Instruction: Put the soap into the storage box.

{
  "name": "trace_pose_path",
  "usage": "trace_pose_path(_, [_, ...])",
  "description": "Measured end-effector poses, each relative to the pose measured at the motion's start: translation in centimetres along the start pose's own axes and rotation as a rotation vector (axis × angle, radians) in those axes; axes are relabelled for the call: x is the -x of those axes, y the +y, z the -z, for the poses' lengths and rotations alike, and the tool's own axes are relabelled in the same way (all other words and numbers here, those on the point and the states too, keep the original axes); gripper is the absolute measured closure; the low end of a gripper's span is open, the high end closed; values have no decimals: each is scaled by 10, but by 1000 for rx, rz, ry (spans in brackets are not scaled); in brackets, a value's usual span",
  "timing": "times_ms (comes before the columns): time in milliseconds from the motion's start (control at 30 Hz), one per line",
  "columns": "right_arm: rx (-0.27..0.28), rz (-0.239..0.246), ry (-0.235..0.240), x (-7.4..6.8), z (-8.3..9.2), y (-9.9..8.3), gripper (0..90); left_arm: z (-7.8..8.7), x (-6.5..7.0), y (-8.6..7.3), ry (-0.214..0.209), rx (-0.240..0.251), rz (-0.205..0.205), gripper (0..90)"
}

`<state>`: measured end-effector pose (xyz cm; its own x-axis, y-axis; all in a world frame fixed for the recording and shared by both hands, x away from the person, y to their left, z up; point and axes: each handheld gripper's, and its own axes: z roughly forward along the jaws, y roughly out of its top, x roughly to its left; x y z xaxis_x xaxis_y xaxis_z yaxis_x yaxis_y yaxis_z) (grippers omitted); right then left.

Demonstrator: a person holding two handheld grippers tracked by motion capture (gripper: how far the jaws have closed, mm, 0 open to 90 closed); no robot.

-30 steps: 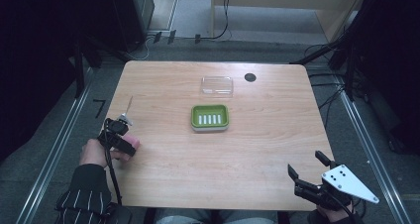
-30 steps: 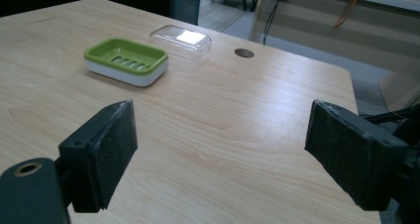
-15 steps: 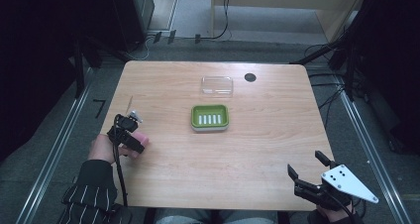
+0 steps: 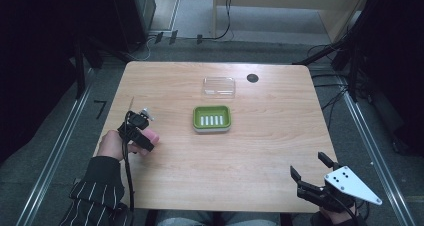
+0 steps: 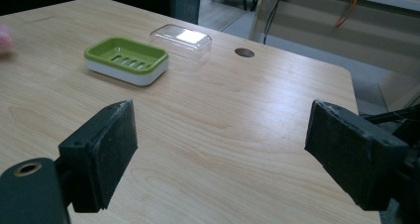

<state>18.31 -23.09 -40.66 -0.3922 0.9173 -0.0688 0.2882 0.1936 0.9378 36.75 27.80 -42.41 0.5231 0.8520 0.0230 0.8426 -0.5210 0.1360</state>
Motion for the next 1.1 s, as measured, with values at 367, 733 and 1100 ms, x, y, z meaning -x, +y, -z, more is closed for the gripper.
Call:
trace_pose_path(367, [-1, 0, 0, 0, 0, 0, 129, 2, 11, 16, -13, 7, -56, 386])
trace_pose_path(733, [-1, 3, 0, 0, 0, 0, 129, 4, 22, 32, -14, 1, -108, 386])
trace_pose_path(1100, [0, -2, 0, 0, 0, 0, 129, 7, 29, 46, -16, 1, -147, 386])
